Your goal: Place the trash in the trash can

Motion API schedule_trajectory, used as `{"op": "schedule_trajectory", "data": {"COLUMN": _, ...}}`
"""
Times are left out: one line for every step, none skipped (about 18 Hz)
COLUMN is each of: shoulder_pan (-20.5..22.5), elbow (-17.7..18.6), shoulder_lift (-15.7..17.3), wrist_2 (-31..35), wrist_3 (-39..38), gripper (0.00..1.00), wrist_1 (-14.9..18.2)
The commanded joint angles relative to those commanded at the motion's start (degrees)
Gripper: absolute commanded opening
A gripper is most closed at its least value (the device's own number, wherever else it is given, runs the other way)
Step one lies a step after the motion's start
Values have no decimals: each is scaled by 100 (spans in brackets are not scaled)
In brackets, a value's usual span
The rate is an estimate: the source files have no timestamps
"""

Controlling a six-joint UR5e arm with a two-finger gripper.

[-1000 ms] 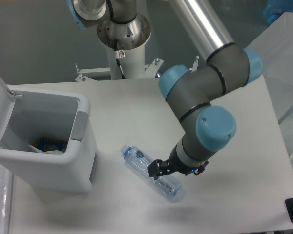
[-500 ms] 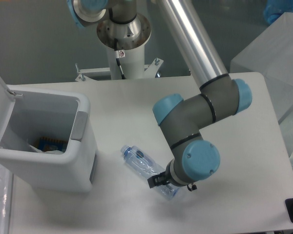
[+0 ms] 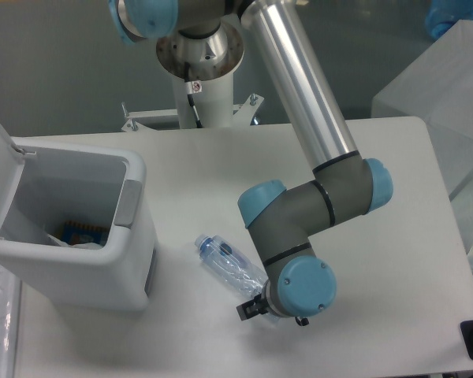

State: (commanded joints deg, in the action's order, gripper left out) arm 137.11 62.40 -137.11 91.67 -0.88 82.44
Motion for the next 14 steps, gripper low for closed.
{"op": "schedule_trajectory", "data": {"shoulder_pan": 0, "elbow": 26, "shoulder_lift": -9, "wrist_2": 0, "wrist_3": 0, "gripper": 100, "wrist_1": -26}}
{"op": "schedule_trajectory", "data": {"shoulder_pan": -9, "elbow": 27, "shoulder_lift": -35, "wrist_2": 9, "wrist_3": 0, "gripper": 98, "wrist_1": -35}}
{"op": "schedule_trajectory", "data": {"shoulder_pan": -9, "elbow": 27, "shoulder_lift": -35, "wrist_2": 9, "wrist_3": -52, "gripper": 92, "wrist_1": -35}}
{"op": "schedule_trajectory", "data": {"shoulder_pan": -9, "elbow": 27, "shoulder_lift": -44, "wrist_2": 0, "wrist_3": -105, "gripper": 83, "wrist_1": -35}}
{"op": "schedule_trajectory", "data": {"shoulder_pan": -9, "elbow": 27, "shoulder_lift": -35, "wrist_2": 0, "wrist_3": -123, "gripper": 73, "wrist_1": -35}}
{"op": "schedule_trajectory", "data": {"shoulder_pan": -9, "elbow": 27, "shoulder_lift": -35, "wrist_2": 0, "wrist_3": -132, "gripper": 64, "wrist_1": -35}}
{"op": "schedule_trajectory", "data": {"shoulder_pan": -9, "elbow": 27, "shoulder_lift": -35, "wrist_2": 0, "wrist_3": -141, "gripper": 58, "wrist_1": -35}}
{"op": "schedule_trajectory", "data": {"shoulder_pan": -9, "elbow": 18, "shoulder_lift": -35, "wrist_2": 0, "wrist_3": -167, "gripper": 55, "wrist_1": -35}}
{"op": "schedule_trajectory", "data": {"shoulder_pan": -9, "elbow": 18, "shoulder_lift": -35, "wrist_2": 0, "wrist_3": -176, "gripper": 55, "wrist_1": -35}}
{"op": "schedule_trajectory", "data": {"shoulder_pan": -9, "elbow": 18, "shoulder_lift": -35, "wrist_2": 0, "wrist_3": -176, "gripper": 55, "wrist_1": -44}}
{"op": "schedule_trajectory", "data": {"shoulder_pan": -9, "elbow": 26, "shoulder_lift": -44, "wrist_2": 9, "wrist_3": -176, "gripper": 55, "wrist_1": -44}}
{"op": "schedule_trajectory", "data": {"shoulder_pan": -9, "elbow": 27, "shoulder_lift": -44, "wrist_2": 9, "wrist_3": -176, "gripper": 55, "wrist_1": -53}}
{"op": "schedule_trajectory", "data": {"shoulder_pan": -9, "elbow": 27, "shoulder_lift": -44, "wrist_2": 9, "wrist_3": -176, "gripper": 55, "wrist_1": -70}}
{"op": "schedule_trajectory", "data": {"shoulder_pan": -9, "elbow": 27, "shoulder_lift": -35, "wrist_2": 9, "wrist_3": -176, "gripper": 55, "wrist_1": -97}}
